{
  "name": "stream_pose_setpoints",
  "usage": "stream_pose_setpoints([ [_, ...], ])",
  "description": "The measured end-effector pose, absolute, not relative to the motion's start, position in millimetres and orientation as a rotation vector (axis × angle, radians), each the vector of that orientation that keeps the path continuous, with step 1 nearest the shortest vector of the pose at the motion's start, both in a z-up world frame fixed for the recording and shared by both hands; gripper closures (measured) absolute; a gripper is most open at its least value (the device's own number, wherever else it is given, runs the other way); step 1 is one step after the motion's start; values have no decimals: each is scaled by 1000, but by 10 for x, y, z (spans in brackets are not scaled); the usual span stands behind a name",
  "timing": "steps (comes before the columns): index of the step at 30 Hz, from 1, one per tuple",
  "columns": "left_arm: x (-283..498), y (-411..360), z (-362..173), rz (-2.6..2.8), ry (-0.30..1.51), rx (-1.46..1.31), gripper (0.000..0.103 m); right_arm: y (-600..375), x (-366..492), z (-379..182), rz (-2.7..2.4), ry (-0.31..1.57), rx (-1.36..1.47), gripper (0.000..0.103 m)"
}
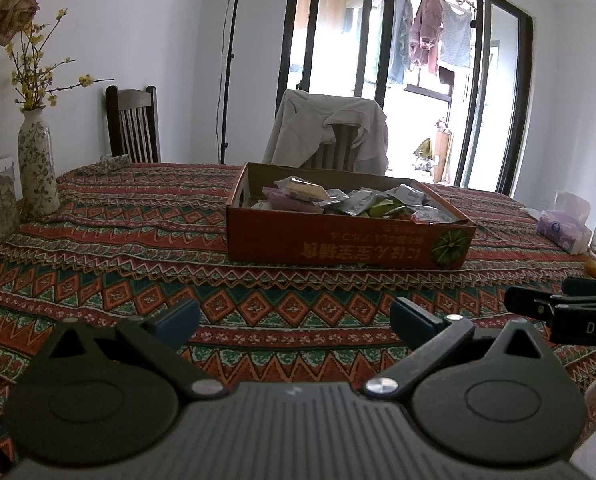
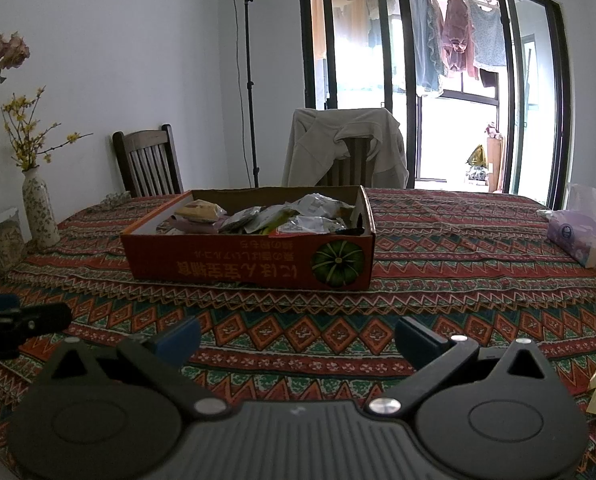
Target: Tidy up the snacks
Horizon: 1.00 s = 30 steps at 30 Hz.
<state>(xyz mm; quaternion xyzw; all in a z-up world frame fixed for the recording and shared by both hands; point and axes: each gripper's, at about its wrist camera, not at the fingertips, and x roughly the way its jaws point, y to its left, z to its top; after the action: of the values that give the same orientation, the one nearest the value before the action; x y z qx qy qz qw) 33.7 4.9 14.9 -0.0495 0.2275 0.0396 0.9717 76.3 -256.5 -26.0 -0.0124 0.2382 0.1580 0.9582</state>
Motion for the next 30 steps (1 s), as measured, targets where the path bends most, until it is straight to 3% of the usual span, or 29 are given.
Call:
stream_pose_setpoints([
  [30,321,50,154,67,455,-98,0,-2586,754,-296,320,489,-24,0],
])
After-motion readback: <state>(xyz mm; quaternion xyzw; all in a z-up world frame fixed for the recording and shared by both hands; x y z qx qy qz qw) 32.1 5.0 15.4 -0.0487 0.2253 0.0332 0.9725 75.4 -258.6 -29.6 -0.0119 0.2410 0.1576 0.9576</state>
